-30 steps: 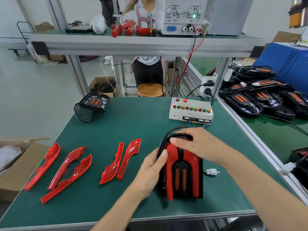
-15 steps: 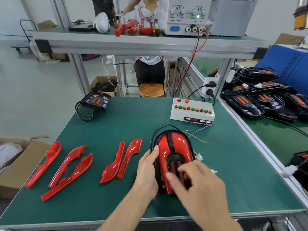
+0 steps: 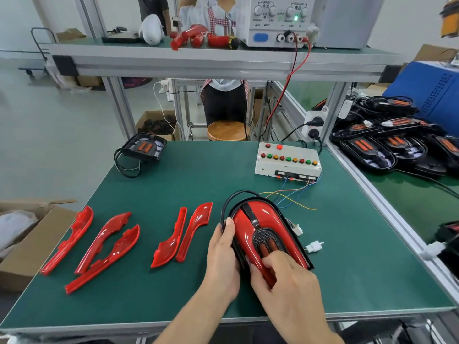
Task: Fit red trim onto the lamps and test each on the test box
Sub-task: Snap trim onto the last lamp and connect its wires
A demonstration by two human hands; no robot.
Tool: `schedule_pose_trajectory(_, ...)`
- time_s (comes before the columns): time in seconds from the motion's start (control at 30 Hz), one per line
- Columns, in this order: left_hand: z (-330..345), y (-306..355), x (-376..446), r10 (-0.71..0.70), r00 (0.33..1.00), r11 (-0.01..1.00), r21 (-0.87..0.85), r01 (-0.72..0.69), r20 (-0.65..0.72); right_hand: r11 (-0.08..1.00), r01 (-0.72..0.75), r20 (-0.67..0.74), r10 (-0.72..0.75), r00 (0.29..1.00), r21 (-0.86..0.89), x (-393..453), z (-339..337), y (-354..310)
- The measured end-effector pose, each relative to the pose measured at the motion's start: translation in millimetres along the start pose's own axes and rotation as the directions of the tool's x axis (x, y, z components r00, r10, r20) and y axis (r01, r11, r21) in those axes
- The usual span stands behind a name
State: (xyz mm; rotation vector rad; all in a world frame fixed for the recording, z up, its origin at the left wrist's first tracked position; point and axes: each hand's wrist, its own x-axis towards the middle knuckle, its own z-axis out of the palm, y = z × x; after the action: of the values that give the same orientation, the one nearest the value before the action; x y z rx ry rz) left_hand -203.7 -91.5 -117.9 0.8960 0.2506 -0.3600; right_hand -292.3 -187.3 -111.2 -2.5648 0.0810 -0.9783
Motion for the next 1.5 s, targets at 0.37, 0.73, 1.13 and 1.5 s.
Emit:
schedule_pose_trajectory(0.37, -4.0, 0.2, 6.0, -0.075, 0.997, 0.996, -0.053, 0.073, -0.034, 0.994, -0.043, -0.104, 0.053, 0.993, 0.102, -3.5, -6.5, -2.8)
schedule_pose_trajectory(0.73, -9.1, -4.1, 1.6, -0.018, 0.999, 1.000, 0.003, 0.018, 0.049, 0.990, 0.038, -0.058, -0.047, 0.997, -0.139, -7.7, 15.2, -6.9)
schedule_pose_trajectory(1.13, -10.8, -2.5, -0.8, 0.027, 0.994, 0.999, 0.015, -0.029, 0.105, 0.993, 0.006, -0.034, -0.010, 0.999, -0.122, -11.8, 8.7, -6.5)
schedule_pose_trajectory(1.5, -11.1, -2.4, -1.4, 0.024, 0.993, 1.000, 0.003, -0.025, 0.115, 0.999, -0.012, -0.045, 0.014, 0.999, 0.035, -12.6, 1.1, 1.6)
